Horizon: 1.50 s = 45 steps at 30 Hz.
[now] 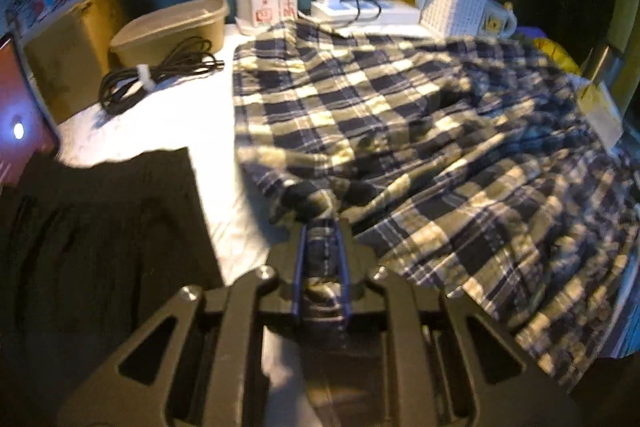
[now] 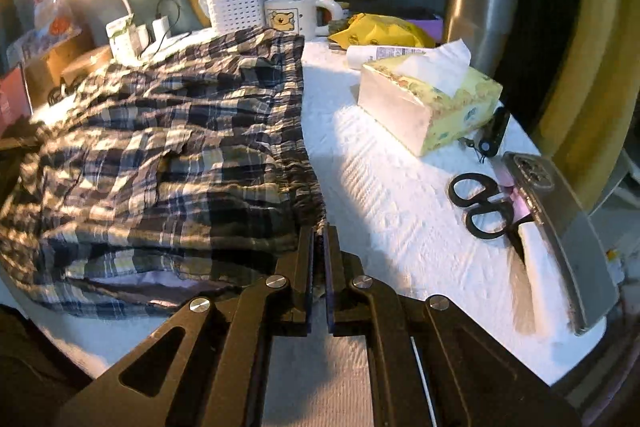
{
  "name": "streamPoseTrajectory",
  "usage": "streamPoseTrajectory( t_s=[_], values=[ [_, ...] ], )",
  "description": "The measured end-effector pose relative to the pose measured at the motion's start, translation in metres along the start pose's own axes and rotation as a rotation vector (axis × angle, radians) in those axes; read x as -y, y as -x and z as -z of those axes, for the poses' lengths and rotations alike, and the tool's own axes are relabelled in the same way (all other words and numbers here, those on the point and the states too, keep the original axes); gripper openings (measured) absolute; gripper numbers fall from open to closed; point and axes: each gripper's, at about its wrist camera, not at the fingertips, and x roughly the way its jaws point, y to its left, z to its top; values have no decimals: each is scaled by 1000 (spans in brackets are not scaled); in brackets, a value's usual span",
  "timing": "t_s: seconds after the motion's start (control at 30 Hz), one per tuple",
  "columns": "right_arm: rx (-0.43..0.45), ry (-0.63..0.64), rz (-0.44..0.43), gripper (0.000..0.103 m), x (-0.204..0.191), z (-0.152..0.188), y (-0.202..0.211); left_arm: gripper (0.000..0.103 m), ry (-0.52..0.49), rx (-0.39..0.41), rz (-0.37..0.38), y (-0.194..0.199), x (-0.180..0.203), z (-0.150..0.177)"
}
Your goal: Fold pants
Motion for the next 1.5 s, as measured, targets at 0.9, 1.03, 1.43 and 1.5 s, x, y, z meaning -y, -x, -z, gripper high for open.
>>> streamPoseTrajectory(
  t_s=[0.9,1.03,1.43,1.5],
  values=[
    [84,-28,-10,55,-30,-5,41,42,98,-5,58,70,32,129],
    [90,-26,-22,55,-34,-7,42,7,73,-1,60,73,33,133],
    [65,-34,-36,55,-35,-8,28,10,157,-46,144,102,1,150],
    [74,-34,-32,55,-34,-10,28,12,168,0,137,116,-9,146]
  ],
)
